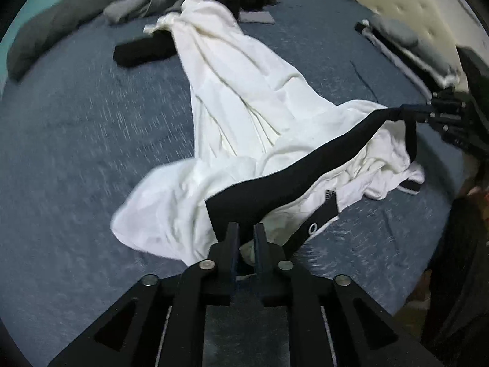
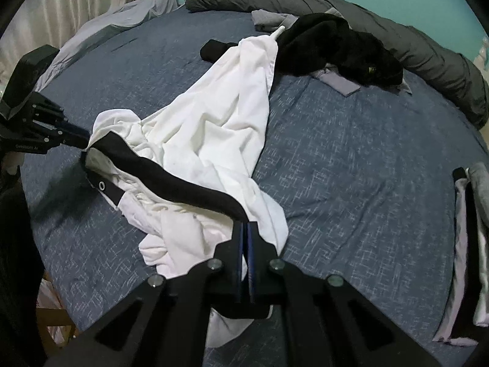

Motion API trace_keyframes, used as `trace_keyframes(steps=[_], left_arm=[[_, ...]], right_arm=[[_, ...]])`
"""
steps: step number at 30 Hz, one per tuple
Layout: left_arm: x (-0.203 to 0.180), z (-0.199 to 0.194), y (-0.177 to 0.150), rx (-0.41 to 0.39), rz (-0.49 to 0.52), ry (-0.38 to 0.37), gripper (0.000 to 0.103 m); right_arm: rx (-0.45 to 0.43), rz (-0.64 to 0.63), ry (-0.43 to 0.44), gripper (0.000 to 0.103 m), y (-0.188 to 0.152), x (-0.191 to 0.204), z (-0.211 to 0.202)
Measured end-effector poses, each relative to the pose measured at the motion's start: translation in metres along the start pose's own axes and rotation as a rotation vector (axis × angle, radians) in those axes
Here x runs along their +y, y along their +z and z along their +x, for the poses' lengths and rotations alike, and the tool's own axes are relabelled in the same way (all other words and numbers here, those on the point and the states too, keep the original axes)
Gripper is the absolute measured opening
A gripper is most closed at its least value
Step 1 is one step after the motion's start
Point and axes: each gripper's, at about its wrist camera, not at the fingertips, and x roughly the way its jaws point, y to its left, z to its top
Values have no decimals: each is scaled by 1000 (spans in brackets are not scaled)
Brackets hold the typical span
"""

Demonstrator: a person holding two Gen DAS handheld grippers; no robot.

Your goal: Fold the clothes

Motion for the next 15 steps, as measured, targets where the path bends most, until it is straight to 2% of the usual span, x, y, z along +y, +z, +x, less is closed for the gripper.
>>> trace_keyframes(steps=[1, 3, 6, 10, 15], left_arm=[[-3, -1, 2, -6, 24, 1, 21], [-10, -2, 5, -15, 78, 7, 41], [-24, 6, 10, -6, 187, 35, 42], [-26, 27, 21, 36, 243, 40, 42], [-36, 52, 18, 91, 319, 57, 42]], right_arm=[[2, 6, 4, 2, -1, -1, 0], [7, 18, 11, 2, -3, -4, 1], [6, 27, 18, 2, -5, -5, 2], [1, 25, 24, 2, -6, -3, 1], [-5, 18, 35, 2, -8, -3, -1]])
